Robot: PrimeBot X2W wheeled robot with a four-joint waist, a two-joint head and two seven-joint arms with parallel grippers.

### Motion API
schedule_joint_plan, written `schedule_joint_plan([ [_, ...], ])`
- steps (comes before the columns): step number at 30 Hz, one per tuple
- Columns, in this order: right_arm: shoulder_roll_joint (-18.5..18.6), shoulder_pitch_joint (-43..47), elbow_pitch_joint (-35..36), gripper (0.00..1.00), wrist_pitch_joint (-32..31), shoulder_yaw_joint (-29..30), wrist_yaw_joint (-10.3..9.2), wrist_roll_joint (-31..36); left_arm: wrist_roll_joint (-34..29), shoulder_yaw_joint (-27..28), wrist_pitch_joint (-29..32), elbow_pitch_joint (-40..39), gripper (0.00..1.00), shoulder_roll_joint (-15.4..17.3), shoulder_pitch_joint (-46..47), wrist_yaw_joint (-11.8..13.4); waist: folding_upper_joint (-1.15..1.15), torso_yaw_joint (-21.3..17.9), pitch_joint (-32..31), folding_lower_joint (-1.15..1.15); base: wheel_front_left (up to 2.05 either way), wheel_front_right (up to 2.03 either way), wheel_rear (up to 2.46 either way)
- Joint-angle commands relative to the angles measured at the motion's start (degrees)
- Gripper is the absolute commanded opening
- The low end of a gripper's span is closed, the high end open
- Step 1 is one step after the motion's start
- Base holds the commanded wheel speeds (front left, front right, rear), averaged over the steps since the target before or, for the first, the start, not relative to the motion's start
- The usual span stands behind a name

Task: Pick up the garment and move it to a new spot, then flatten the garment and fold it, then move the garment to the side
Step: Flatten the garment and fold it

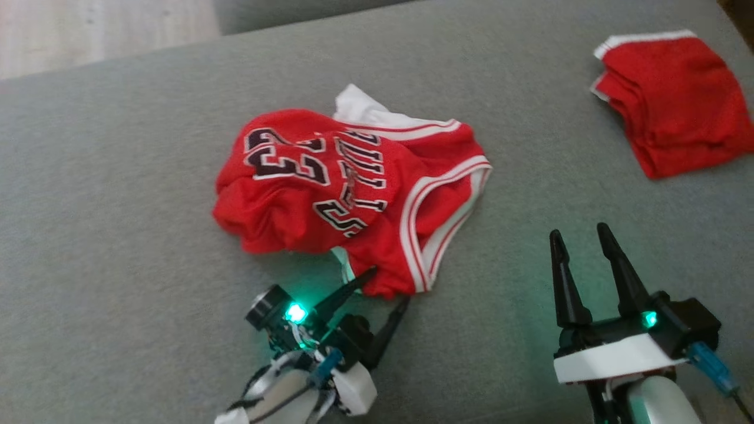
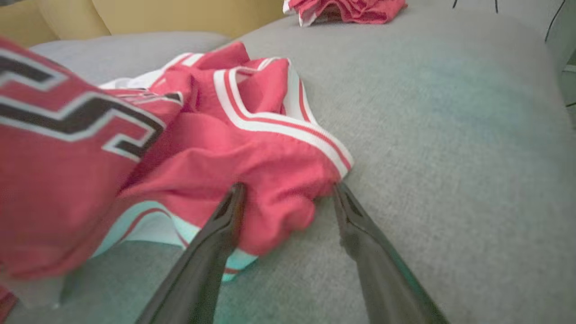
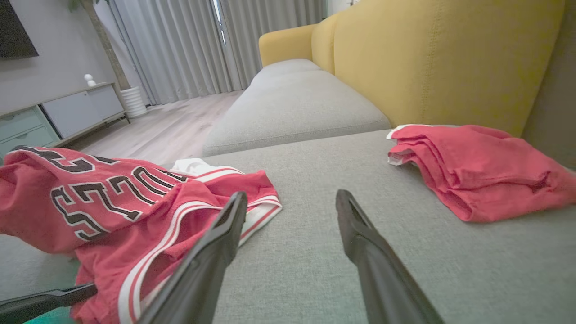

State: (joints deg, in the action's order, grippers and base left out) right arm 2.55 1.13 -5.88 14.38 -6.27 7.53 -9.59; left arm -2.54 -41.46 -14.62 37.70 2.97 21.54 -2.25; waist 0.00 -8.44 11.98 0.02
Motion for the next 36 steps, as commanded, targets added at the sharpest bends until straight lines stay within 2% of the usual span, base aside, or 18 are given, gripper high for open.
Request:
schedule_joint_plan([
  [1, 0.32, -2.06, 2.0, 1.0, 0.62, -1.5, -0.04, -0.32, 1.08, 0.48, -0.34, 1.51, 1.0, -0.09, 2.86, 1.05, 0.0, -2.94, 2.1, -0.02, 0.0, 0.0, 0.0],
  [4, 0.32, -2.36, 2.0, 1.0, 0.62, -1.75, -0.04, -0.54, 1.99, -0.78, 0.42, 6.12, 1.0, -0.09, 5.18, 2.08, 0.0, -4.46, 2.62, -0.02, 0.0, 0.0, 0.0],
  [9, 0.32, -2.68, 1.67, 1.0, 0.62, -2.03, -0.04, -1.01, 4.05, -2.46, 0.6, 9.99, 1.0, -0.09, 7.36, 2.08, 0.0, -6.19, 2.63, -0.02, 0.0, 0.0, 0.0],
  [15, 0.32, -2.74, 1.05, 1.0, 0.62, -2.57, -0.04, -1.95, 8.22, -5.0, 0.01, 11.17, 1.0, -0.09, 8.84, 0.75, 0.0, -8.21, 0.7, -0.02, 0.0, 0.0, 0.0],
  [18, 0.32, -2.49, 0.78, 1.0, 0.62, -2.73, -0.04, -2.28, 9.82, -5.78, -0.18, 10.92, 1.0, -0.09, 9.12, 1.87, 0.0, -8.83, -0.56, -0.02, 0.0, 0.0, 0.0],
  [19, 0.32, -2.36, 0.7, 1.0, 0.62, -2.74, -0.04, -2.34, 10.44, -5.84, -0.24, 10.75, 0.0, -0.09, 9.01, 2.46, 0.0, -8.91, -0.87, -0.02, 0.0, 0.0, 0.0],
  [25, 0.32, -1.89, 0.62, 1.0, 0.62, -2.39, -0.04, -2.25, 14.04, -6.94, -0.35, 10.19, 0.0, -0.09, 8.59, 3.3, 0.0, -8.57, -1.85, -0.02, 0.0, 0.0, 0.0],
  [30, 0.32, -2.01, 0.61, 1.0, 0.62, -2.63, -0.04, -2.09, 16.46, -7.39, -0.37, 4.59, 0.0, -0.09, 9.82, 2.68, 0.0, -8.16, -2.37, -0.02, 0.0, 0.0, 0.0],
  [32, 0.32, -1.95, 0.59, 1.0, 0.62, -2.61, -0.04, -2.14, 18.14, -7.32, -0.37, 0.66, 0.0, -0.09, 10.56, 1.88, 0.0, -8.01, -2.94, -0.02, 0.0, 0.0, 0.0],
  [36, 0.32, -1.48, 0.32, 1.0, 0.62, -2.57, -0.04, -2.22, 23.56, -8.03, -0.37, -7.69, 0.0, -0.09, 13.39, -1.64, 0.0, -7.6, -4.59, -0.02, 0.0, 0.0, 0.0],
])
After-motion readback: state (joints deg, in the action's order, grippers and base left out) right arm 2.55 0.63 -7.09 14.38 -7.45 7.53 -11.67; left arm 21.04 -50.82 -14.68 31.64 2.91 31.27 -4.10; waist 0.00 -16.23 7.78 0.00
